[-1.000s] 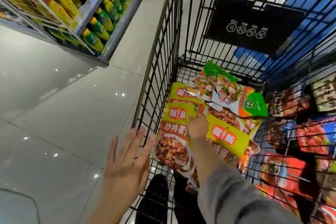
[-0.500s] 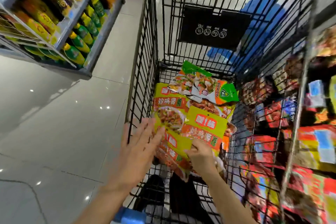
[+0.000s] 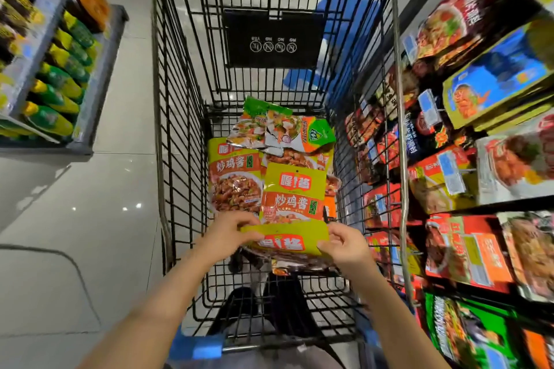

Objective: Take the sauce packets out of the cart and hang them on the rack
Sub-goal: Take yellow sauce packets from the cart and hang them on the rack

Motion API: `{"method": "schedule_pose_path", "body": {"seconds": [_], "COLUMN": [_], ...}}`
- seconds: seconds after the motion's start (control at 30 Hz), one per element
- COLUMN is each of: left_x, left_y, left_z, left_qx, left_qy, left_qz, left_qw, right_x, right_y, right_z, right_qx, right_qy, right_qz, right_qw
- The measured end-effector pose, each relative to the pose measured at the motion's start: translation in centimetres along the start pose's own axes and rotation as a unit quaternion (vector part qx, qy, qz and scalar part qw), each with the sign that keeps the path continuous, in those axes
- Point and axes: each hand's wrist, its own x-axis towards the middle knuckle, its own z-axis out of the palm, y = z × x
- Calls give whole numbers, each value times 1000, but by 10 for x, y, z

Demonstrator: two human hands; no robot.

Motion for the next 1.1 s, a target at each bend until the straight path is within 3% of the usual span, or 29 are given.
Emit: {"method": "schedule_pose_path", "body": {"seconds": [0.07, 0.23, 0.33, 0.5, 0.57, 0.63, 0.7, 0.77, 0.83, 0.97, 1.1], "left_x": [2, 1, -3, -7, -3, 8, 30, 64, 103, 183, 246], "left_y": [-1, 1, 4, 17, 25, 35, 38, 37, 33, 17, -7], "left_z": [8, 24, 25, 20, 11, 2, -3, -4, -1, 13, 29], "left_qx": [-7, 44, 53, 134, 144, 122, 110, 138, 175, 260, 378], "left_qy": [4, -1, 8, -41, -109, -157, -127, -42, 8, -1, -58], "left_qz": [-5, 8, 11, 22, 12, 15, 23, 19, 9, 13, 44], "left_qw": [1000, 999, 998, 990, 983, 980, 986, 989, 985, 966, 923], "right_x": [-4, 0, 5, 4, -5, -10, -7, -2, 11, 37, 58], "right_y": [-3, -11, -17, -12, -7, 3, 16, 13, 12, 13, 24], "right_z": [-3, 5, 10, 6, 6, 4, 2, -4, -9, -13, -18], "right_qx": [-20, -268, -349, -367, -398, -371, -359, -332, -349, -357, -376], "right_qy": [-14, 54, 7, -32, 12, 31, 40, 30, 52, 104, 108], "right_qz": [-13, -124, -129, -148, -195, -216, -205, -138, -92, -114, -139], "right_qw": [1000, 954, 928, 918, 896, 903, 910, 933, 931, 921, 910]}}
